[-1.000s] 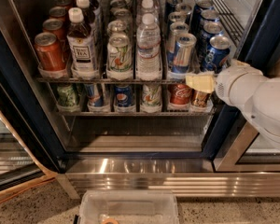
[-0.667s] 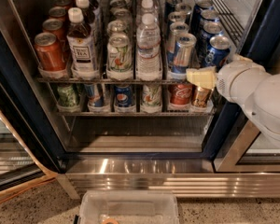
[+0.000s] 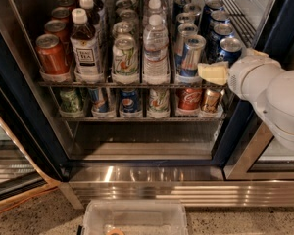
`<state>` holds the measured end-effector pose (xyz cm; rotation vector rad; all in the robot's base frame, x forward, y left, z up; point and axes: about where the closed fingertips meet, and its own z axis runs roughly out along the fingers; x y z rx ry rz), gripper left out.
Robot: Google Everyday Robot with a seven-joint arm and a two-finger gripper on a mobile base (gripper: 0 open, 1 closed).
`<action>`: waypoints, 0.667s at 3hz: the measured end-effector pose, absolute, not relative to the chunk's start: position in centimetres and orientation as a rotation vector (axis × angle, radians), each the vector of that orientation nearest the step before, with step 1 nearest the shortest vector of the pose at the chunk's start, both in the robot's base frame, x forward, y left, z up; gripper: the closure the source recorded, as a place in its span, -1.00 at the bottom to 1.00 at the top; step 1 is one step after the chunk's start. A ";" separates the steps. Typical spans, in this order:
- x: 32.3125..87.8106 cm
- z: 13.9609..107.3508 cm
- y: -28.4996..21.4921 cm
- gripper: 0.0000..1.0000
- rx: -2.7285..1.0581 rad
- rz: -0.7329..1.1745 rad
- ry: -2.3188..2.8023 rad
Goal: Pick pepsi can from top shelf of fridge
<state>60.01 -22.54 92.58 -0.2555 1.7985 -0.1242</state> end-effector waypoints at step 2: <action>60.8 92.9 -22.6 -0.60 -0.237 -0.142 1.792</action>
Offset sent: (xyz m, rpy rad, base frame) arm 0.0717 -0.0500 0.0641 -0.0275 -0.0743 -0.1708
